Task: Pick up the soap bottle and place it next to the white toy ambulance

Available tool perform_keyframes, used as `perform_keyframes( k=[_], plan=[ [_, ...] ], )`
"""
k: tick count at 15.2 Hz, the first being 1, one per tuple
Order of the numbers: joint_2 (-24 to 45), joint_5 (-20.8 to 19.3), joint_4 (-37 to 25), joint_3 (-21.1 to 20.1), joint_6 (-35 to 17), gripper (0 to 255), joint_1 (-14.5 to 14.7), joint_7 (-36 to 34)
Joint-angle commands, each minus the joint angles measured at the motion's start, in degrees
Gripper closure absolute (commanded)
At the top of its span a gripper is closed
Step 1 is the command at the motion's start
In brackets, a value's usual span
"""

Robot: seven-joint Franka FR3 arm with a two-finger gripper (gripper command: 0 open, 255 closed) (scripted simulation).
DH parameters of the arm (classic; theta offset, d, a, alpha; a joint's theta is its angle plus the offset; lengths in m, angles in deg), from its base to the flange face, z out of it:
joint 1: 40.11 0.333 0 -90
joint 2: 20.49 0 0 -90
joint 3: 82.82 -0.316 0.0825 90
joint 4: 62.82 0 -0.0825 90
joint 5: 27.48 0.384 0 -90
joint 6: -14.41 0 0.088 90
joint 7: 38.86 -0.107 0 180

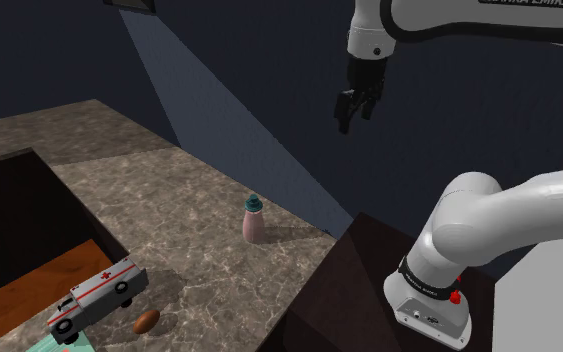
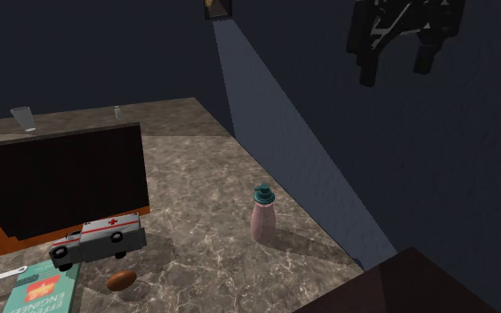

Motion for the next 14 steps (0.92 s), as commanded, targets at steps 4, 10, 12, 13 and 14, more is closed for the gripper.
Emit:
perform_keyframes(
  k=[4,10,12,13,14],
  plan=[
    [1.3,0.1,4.7,0.4,-7.1,0,0.2,-0.2],
    [6.9,0.0,12.0,1.1,-22.1,0,0.5,-0.5],
    [9.7,-0.1,13.7,1.3,-27.3,0,0.5,-0.6],
    [11.3,-0.2,14.4,1.3,-30.0,0,0.6,-0.6],
    [13.0,-0.2,15.0,1.4,-32.6,0,0.6,-0.7]
  ],
)
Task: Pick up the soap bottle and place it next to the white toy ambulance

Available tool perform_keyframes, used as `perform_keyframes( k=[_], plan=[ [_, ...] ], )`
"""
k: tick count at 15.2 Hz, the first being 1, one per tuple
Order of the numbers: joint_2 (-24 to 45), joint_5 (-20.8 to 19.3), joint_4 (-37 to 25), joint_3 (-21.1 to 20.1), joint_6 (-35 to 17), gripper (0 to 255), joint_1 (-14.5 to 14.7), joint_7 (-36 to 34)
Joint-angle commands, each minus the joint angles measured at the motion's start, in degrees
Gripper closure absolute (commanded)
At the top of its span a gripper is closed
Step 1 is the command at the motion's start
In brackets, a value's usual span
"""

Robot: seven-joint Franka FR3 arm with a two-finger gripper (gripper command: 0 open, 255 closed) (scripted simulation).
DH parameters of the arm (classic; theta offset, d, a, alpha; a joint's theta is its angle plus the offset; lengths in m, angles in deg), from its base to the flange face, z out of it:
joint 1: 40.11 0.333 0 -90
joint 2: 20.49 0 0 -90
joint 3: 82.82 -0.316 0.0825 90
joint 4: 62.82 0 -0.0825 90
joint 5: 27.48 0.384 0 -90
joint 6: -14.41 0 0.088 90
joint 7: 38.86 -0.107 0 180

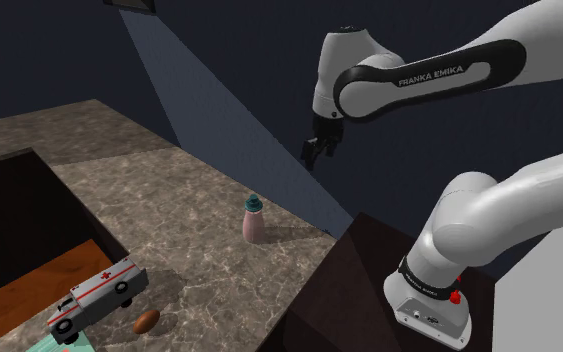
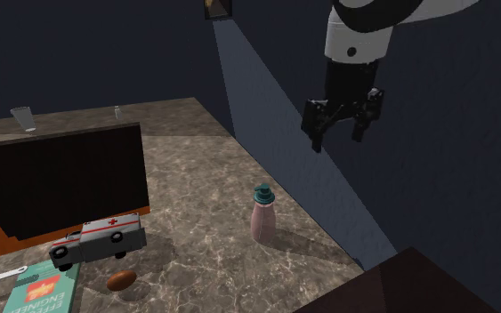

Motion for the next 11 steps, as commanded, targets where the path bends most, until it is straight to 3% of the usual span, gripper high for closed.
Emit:
perform_keyframes(
  k=[1,11],
  plan=[
    [4.2,-0.3,0.8,0.4,-5.9,0,-0.2,0.1],
    [27.1,-1.7,0.0,0.4,-31.6,0,-0.5,-1.0]
  ],
)
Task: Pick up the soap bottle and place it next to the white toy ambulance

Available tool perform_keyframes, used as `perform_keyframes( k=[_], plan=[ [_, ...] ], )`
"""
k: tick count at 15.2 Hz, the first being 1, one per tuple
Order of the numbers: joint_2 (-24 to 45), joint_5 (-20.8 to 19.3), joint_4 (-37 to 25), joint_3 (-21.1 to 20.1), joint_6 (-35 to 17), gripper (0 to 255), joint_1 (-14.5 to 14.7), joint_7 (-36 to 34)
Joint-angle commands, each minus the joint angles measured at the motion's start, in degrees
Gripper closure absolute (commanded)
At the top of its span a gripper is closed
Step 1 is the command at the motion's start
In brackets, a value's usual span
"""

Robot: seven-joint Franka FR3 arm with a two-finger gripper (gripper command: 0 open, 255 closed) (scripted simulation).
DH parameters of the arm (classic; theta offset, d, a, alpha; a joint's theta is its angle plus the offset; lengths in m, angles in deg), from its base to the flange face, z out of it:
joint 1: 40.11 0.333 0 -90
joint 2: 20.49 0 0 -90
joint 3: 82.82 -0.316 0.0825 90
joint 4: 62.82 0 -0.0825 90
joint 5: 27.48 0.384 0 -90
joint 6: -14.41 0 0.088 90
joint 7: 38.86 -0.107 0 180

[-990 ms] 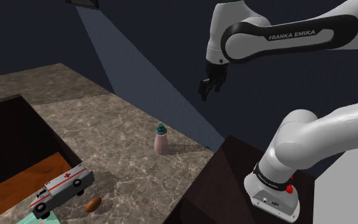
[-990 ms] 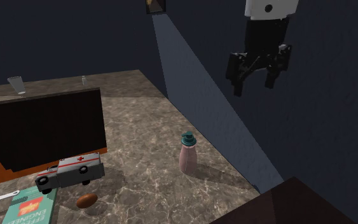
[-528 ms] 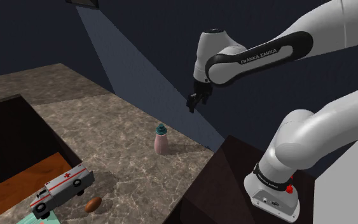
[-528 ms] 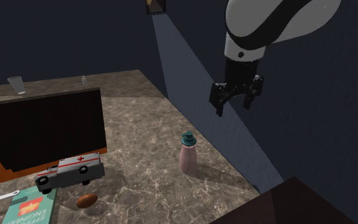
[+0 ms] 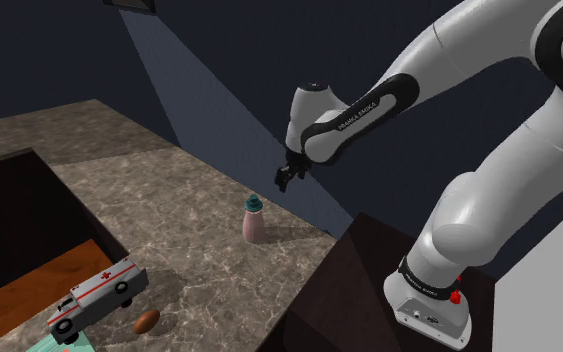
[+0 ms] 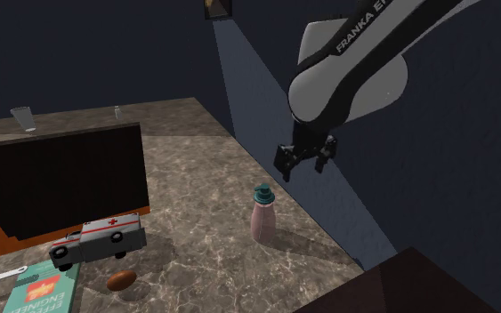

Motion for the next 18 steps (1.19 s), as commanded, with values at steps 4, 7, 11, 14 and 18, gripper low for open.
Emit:
perform_keyframes(
  k=[4,7,11,14,18],
  plan=[
    [13.1,-1.5,-3.8,-0.2,-11.2,0,-0.3,-1.2],
    [20.9,-2.9,-7.3,0.0,-16.6,0,-0.1,-2.2],
    [31.0,-4.3,-13.0,0.7,-22.4,0,0.7,-3.3],
    [38.3,-4.7,-18.0,1.1,-25.7,0,1.3,-3.6],
    [41.2,-5.0,-19.5,1.6,-27.2,0,1.7,-3.9]
  ],
)
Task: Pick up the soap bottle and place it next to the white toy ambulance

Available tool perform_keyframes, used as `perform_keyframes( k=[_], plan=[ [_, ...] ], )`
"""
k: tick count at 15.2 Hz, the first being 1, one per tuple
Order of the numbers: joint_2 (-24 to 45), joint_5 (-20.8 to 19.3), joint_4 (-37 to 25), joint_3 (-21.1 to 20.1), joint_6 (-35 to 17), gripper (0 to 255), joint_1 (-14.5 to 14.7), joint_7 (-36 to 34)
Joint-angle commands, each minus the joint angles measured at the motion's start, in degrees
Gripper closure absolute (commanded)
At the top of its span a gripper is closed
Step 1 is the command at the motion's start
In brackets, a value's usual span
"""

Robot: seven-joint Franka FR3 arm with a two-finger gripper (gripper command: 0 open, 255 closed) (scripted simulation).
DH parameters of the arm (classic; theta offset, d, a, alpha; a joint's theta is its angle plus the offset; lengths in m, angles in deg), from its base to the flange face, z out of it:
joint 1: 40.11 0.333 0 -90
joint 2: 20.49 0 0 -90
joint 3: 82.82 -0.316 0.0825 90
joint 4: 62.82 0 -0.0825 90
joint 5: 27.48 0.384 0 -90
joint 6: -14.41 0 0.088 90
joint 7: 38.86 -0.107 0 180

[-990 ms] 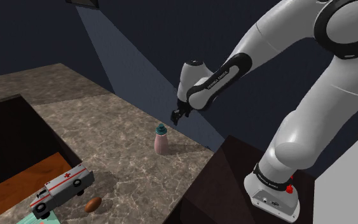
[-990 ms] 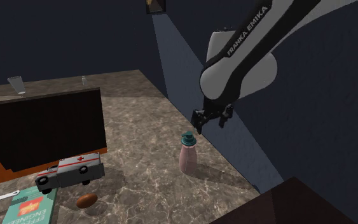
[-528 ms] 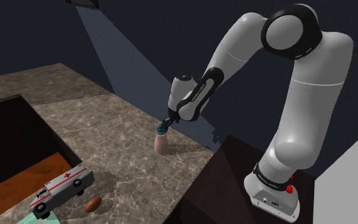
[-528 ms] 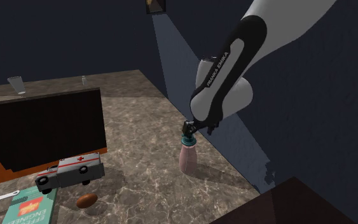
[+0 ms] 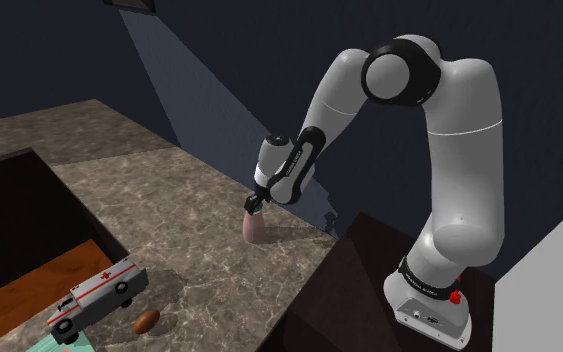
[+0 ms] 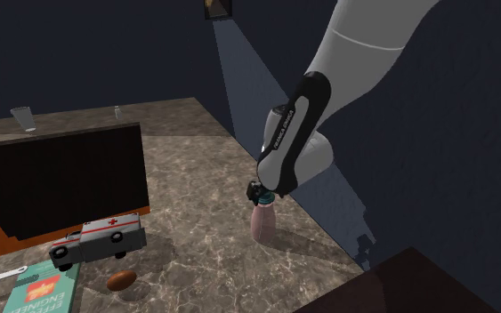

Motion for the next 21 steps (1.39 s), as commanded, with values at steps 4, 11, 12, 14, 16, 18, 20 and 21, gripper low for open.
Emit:
perform_keyframes(
  k=[4,11,12,14,16,18,20,21],
  plan=[
    [5.3,-0.2,-2.9,0.8,-2.5,0,0.6,-0.3],
    [5.3,-0.2,-2.9,0.8,-2.5,0,0.6,-0.3],
    [5.3,-0.2,-2.9,0.8,-2.5,0,0.6,-0.3],
    [5.3,-0.2,-2.9,0.8,-2.5,255,0.6,-0.3],
    [5.3,-0.2,-2.9,0.8,-2.5,255,0.6,-0.3],
    [5.3,-0.2,-2.9,0.8,-2.5,255,0.6,-0.3],
    [5.3,-0.2,-2.9,0.8,-2.5,255,0.6,-0.3],
    [5.3,-0.2,-2.9,0.8,-2.5,255,0.6,-0.3]
  ],
)
